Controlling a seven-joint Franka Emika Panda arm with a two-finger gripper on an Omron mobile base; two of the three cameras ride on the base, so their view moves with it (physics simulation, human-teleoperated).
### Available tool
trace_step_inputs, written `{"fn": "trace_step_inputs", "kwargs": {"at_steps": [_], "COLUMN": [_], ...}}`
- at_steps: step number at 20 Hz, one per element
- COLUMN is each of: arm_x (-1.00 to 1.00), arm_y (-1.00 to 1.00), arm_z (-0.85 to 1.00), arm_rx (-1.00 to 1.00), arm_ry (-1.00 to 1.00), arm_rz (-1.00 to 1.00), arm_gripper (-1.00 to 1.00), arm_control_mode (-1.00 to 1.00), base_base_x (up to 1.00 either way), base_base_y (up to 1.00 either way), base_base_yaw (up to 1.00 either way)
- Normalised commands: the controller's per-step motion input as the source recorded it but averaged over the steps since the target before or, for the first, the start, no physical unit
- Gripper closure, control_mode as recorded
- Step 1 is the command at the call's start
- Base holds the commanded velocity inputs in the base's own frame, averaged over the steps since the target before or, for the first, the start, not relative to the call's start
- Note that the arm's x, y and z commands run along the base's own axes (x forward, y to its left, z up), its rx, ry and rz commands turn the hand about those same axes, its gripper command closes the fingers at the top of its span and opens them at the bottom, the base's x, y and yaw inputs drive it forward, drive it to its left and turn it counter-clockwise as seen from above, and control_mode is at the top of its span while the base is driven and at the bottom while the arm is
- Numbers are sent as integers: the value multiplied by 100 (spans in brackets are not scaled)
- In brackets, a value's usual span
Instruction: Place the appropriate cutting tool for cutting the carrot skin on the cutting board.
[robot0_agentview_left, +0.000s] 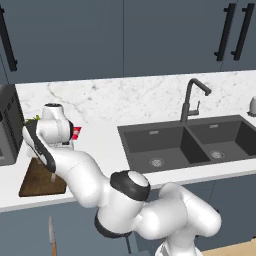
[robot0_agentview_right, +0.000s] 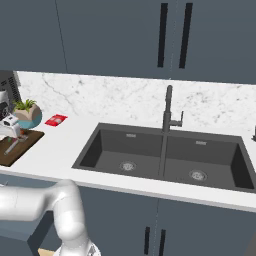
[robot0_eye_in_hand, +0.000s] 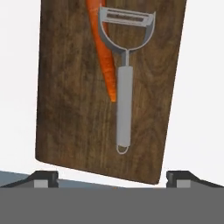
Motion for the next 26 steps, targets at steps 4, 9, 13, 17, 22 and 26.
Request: {"fn": "trace_step_inputs", "kwargs": {"at_steps": [4, 9, 13, 17, 22, 26], "arm_x": [-14, -34, -100, -100, -100, -100], "arm_y": [-1, 0, 0, 1, 4, 3], "arm_z": [87, 0, 0, 0, 0, 0], "arm_rx": [-9, -1, 0, 0, 0, 0], "arm_ry": [12, -2, -8, -7, -4, -3], "arm_rz": [0, -1, -1, -1, 0, 0], "arm_gripper": [-100, -100, -100, -100, -100, -100], "arm_control_mode": [-100, -100, -100, -100, -100, -100], "base_base_x": [0, 0, 0, 0, 0, 0], "base_base_y": [0, 0, 0, 0, 0, 0], "base_base_yaw": [0, 0, 0, 0, 0, 0]}}
